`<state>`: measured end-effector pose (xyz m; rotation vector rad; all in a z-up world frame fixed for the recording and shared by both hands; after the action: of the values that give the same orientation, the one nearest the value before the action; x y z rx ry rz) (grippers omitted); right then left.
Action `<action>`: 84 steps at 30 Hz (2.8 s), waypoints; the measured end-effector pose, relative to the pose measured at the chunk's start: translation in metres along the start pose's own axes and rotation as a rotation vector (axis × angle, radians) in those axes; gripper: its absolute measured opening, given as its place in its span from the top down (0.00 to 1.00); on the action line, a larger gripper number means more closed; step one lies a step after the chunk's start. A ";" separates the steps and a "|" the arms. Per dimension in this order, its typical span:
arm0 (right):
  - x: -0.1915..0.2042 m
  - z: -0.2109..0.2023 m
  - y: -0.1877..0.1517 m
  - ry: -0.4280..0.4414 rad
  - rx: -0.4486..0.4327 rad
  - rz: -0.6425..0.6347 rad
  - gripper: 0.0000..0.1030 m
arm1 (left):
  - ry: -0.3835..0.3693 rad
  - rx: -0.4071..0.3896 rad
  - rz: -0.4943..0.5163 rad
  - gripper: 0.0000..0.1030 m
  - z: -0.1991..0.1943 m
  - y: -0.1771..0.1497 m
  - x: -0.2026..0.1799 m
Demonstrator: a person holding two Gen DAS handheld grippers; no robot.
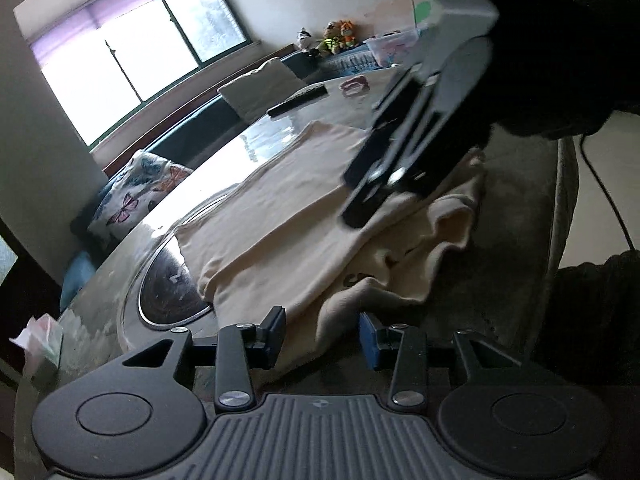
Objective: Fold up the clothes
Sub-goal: 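Grasp the sweatshirt hem with the right gripper while the left gripper grasps the other hem corner, then lift the hem with both grippers and fold it toward the collar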
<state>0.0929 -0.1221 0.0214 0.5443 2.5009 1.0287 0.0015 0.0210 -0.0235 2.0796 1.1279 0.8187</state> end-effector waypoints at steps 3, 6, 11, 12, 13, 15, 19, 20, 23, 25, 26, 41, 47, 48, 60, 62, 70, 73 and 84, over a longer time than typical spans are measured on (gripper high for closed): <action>0.008 0.014 0.007 0.013 0.000 -0.024 0.54 | -0.007 -0.007 0.015 0.58 0.002 -0.001 -0.004; 0.009 0.015 0.002 0.012 0.015 -0.023 0.54 | -0.016 -0.020 0.020 0.58 0.003 -0.001 -0.007; -0.004 -0.003 -0.020 -0.025 0.055 0.015 0.54 | -0.036 -0.034 0.023 0.58 0.009 0.001 -0.010; -0.008 -0.008 -0.028 -0.035 0.069 0.026 0.54 | -0.039 -0.038 0.024 0.58 0.010 0.001 -0.011; -0.011 -0.012 -0.033 -0.041 0.078 0.037 0.54 | -0.043 -0.042 0.024 0.58 0.011 0.002 -0.012; -0.016 -0.019 -0.042 -0.051 0.092 0.061 0.53 | -0.053 -0.050 0.027 0.59 0.011 0.003 -0.013; -0.022 -0.034 -0.050 -0.074 0.106 0.075 0.53 | -0.082 -0.062 0.014 0.75 0.012 0.007 -0.013; -0.022 -0.037 -0.052 -0.077 0.108 0.073 0.53 | -0.092 -0.064 0.000 0.78 0.011 0.009 -0.012; -0.020 -0.048 -0.048 -0.083 0.089 0.038 0.53 | -0.101 -0.082 -0.037 0.86 0.006 0.016 -0.006; -0.018 -0.058 -0.041 -0.076 0.062 0.003 0.49 | -0.104 -0.093 -0.074 0.87 0.004 0.024 0.001; -0.017 -0.061 -0.038 -0.070 0.052 -0.014 0.46 | -0.104 -0.098 -0.095 0.88 0.004 0.029 0.005; 0.001 -0.027 -0.035 -0.028 0.072 -0.134 0.66 | -0.128 -0.077 -0.246 0.89 0.025 0.060 0.037; -0.017 -0.028 -0.033 0.012 0.059 -0.003 0.88 | -0.106 -0.077 -0.217 0.71 0.009 0.041 0.031; -0.020 -0.030 -0.032 0.012 0.051 0.016 0.89 | -0.100 -0.077 -0.214 0.63 0.007 0.037 0.031; -0.047 -0.039 -0.014 -0.012 -0.003 0.120 0.93 | 0.023 -0.066 -0.058 0.56 0.013 0.005 0.018; -0.047 -0.038 -0.014 -0.018 -0.003 0.123 0.93 | 0.054 -0.069 -0.018 0.57 0.018 0.002 0.017; -0.041 -0.044 -0.017 -0.035 -0.022 0.122 0.96 | 0.060 -0.087 -0.060 0.93 0.011 0.009 0.029; -0.038 -0.055 -0.017 -0.042 -0.050 0.119 0.96 | 0.044 -0.104 -0.095 0.94 -0.003 0.015 0.029; -0.009 -0.143 -0.030 -0.026 -0.124 0.127 0.96 | -0.030 -0.153 -0.161 0.94 -0.092 0.038 0.007</action>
<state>0.0260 -0.2287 0.0962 0.6810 2.3869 1.2064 -0.0473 0.0313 0.0629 1.8447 1.1622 0.7688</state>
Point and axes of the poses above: each gripper's, at about its wrist camera, not at the fingertips, and z roughly the way its jaws point, x to its left, y to its top, the point moved 4 cm from there along z, roughly the way its jaws point, and after that the axes turned 15 degrees about -z, right-handed, at the moved point
